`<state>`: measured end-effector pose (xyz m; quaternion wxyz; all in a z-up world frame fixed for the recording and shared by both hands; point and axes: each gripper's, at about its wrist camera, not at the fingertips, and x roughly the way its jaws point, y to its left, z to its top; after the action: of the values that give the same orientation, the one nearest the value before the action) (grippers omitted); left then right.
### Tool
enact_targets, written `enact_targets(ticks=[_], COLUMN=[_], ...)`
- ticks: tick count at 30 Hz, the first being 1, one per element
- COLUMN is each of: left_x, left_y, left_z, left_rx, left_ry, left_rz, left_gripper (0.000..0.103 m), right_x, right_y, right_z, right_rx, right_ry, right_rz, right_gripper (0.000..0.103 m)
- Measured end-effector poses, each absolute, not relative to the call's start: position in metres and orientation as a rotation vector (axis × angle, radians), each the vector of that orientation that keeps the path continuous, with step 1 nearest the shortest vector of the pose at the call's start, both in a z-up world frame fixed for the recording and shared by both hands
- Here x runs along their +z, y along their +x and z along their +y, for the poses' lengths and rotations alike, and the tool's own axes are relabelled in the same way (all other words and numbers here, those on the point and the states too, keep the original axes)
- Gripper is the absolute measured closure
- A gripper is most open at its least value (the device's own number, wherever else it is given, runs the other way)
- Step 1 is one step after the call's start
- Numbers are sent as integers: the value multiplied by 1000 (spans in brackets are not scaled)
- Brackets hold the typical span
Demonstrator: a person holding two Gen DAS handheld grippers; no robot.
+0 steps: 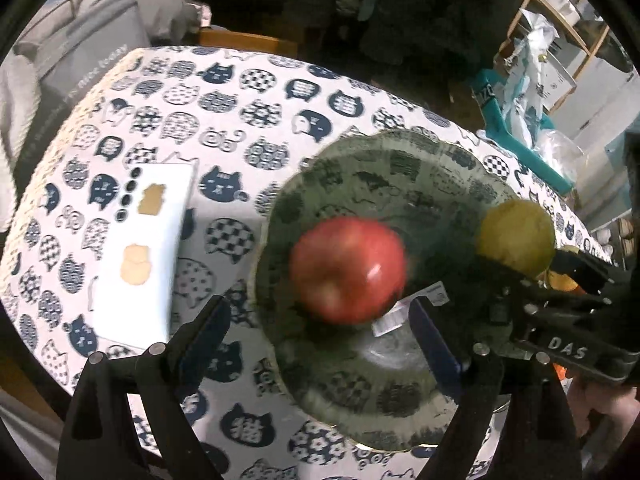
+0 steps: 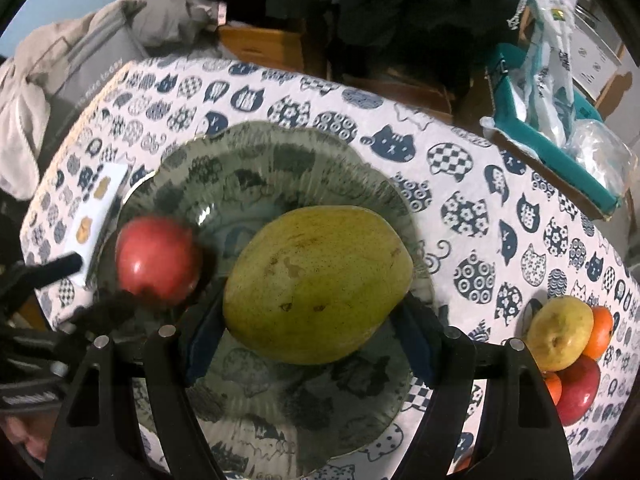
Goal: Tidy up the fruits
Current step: 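Release the apple into the bowl with the left tool while the right tool releases the pear there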
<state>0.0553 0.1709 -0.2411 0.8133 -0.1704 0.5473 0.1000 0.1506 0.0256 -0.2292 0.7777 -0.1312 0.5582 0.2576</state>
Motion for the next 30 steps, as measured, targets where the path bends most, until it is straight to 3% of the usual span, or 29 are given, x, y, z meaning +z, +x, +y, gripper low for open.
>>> enact_targets(ticks=[13, 30], left_x=[-240, -206], left_y=[47, 44], left_z=[181, 162], left_rx=[245, 207], left_ry=[-342, -311], left_rz=[1164, 1103], left_gripper=[11, 11], right_x=[-255, -178], right_y=[137, 142], right_z=[47, 18], right_rx=[585, 561], right_ry=[-399, -223], right_rz=[1256, 1121], right_gripper=[26, 26])
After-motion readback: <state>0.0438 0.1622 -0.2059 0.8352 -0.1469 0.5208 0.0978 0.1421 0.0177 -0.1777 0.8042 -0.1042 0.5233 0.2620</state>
